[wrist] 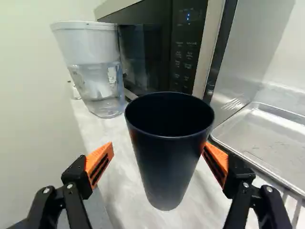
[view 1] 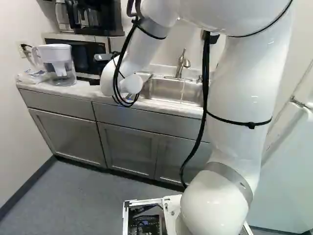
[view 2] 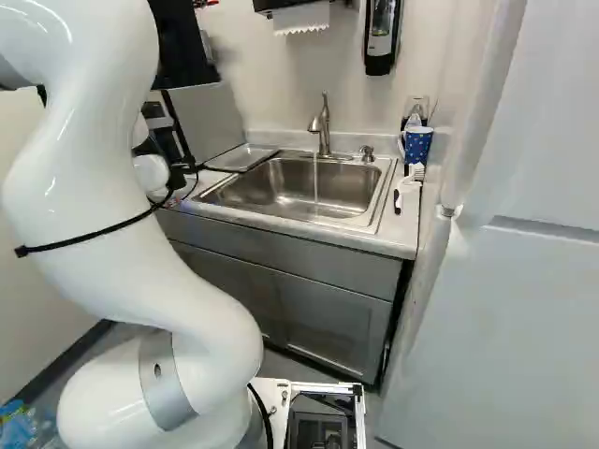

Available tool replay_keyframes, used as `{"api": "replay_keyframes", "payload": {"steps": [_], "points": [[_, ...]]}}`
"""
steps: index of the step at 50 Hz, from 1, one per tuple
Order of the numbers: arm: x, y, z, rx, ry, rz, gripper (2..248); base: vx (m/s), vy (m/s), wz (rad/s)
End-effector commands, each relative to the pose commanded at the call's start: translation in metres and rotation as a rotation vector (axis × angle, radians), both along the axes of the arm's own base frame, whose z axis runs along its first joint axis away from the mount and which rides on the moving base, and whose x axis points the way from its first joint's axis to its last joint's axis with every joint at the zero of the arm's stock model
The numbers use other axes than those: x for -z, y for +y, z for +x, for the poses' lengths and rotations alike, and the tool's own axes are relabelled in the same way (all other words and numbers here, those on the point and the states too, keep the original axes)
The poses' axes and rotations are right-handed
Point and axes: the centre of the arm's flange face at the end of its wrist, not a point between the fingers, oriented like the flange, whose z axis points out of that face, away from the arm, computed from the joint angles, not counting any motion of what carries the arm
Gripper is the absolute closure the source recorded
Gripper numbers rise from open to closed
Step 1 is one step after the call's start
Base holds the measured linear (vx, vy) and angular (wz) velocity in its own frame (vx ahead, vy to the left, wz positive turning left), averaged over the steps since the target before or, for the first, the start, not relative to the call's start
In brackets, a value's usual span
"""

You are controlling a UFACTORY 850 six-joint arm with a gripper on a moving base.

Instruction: Rinse the cup and place it in the tray

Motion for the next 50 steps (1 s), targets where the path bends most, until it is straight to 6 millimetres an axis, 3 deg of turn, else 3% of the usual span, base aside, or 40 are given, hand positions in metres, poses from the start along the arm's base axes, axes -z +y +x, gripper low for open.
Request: {"api": "replay_keyframes", "payload": {"steps": [5,6,10,11,15,16,39,50], "points": [[0.000,0.000,0.000,0.000,0.000,0.000,9,0.000,0.000,0.000],[0.000,0.000,0.000,0.000,0.000,0.000,45,0.000,0.000,0.000],[0.000,0.000,0.000,0.000,0.000,0.000,45,0.000,0.000,0.000],[0.000,0.000,0.000,0.000,0.000,0.000,84,0.000,0.000,0.000],[0.000,0.000,0.000,0.000,0.000,0.000,84,0.000,0.000,0.000],[0.000,0.000,0.000,0.000,0.000,0.000,119,0.000,0.000,0.000],[-0.013,-0.001,-0.001,0.001,-0.021,0.014,125,0.000,0.000,0.000],[-0.026,-0.016,-0.006,0.018,-0.036,0.024,125,0.000,0.000,0.000]]}}
